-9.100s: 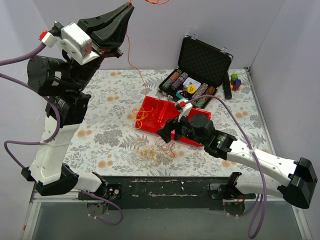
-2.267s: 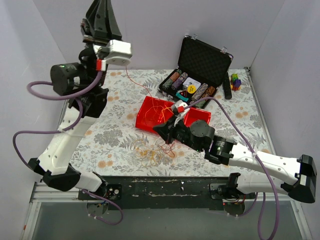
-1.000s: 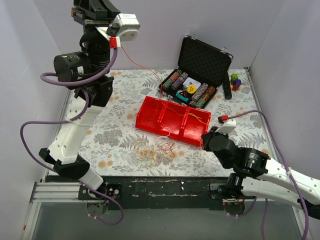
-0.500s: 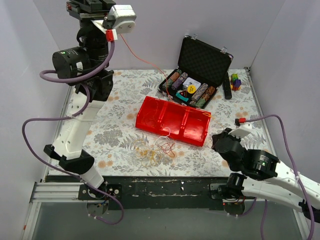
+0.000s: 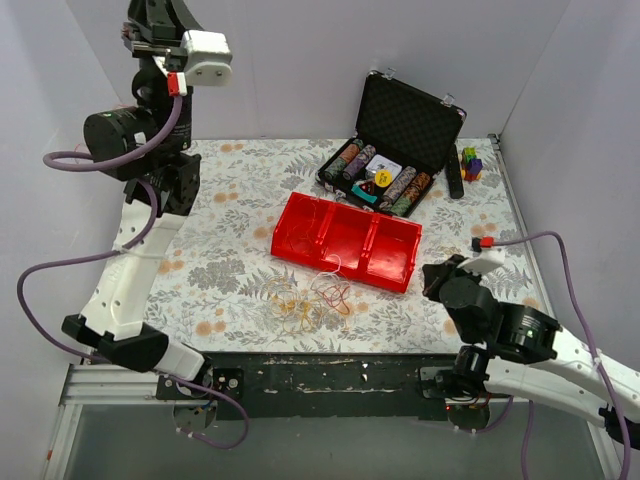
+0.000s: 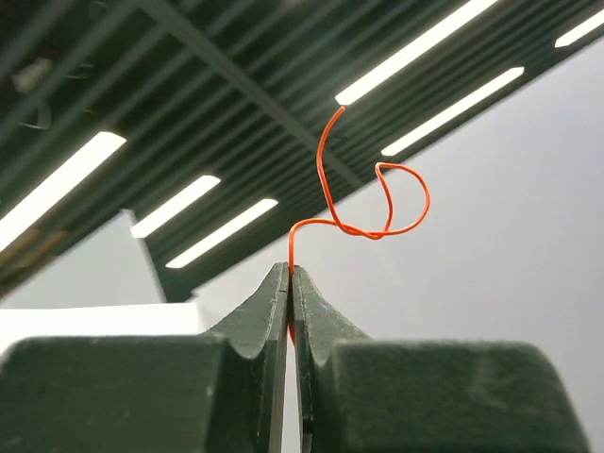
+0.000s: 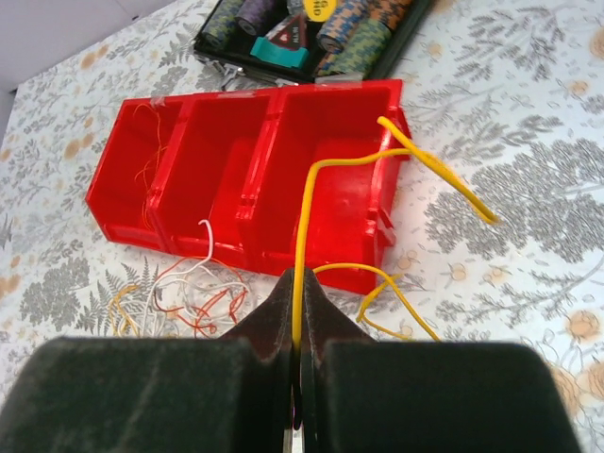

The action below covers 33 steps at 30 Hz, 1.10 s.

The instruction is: Untangle the cables

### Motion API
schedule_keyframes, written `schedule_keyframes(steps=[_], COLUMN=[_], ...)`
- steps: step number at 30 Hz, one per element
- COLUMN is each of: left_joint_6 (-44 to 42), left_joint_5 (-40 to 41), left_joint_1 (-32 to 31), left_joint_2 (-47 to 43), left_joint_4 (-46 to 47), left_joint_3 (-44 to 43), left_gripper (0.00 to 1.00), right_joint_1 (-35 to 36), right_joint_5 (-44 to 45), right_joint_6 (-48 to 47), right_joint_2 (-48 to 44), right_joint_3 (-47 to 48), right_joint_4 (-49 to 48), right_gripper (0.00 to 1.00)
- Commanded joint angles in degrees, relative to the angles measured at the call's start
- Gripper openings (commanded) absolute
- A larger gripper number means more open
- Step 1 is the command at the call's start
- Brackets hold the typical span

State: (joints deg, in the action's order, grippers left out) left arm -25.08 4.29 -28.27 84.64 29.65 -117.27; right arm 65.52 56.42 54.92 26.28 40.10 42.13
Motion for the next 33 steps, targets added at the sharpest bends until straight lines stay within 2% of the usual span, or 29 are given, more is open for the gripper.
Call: schedule_keyframes(steps=[1, 5, 8, 21, 33], left_joint_6=[16.0, 21.3, 22.1, 18.2, 22.5], left_joint_5=[-6.5, -12.3, -13.8, -14.7, -14.7], left_joint_1=[-0.4, -0.3, -0.3, -0.3, -0.3], left_joint_2=[-4.7, -7.6, -7.7, -6.1, -3.1], left_joint_4=[-4.6, -3.3, -2.1, 4.2, 5.7], left_joint_3=[6.9, 15.7, 19.8, 30.0, 32.5], left_gripper=[0.0, 0.0, 0.0, 0.0, 0.0], right_joint_1=[-0.1, -0.1, -0.2, -0.2, -0.2], right_joint_5=[-0.5, -1.8, -1.9, -1.2, -2.0], right_joint_6=[-11.2, -18.1, -20.2, -20.7, -19.1], right_joint_2=[7.6, 11.0, 12.4, 11.2, 10.6], right_joint_3=[5.2, 6.7, 7.4, 7.2, 5.8], right_joint_4=[-15.0, -24.3, -27.0, -26.4, -26.0], right_gripper=[0.01, 0.01, 0.01, 0.01, 0.01])
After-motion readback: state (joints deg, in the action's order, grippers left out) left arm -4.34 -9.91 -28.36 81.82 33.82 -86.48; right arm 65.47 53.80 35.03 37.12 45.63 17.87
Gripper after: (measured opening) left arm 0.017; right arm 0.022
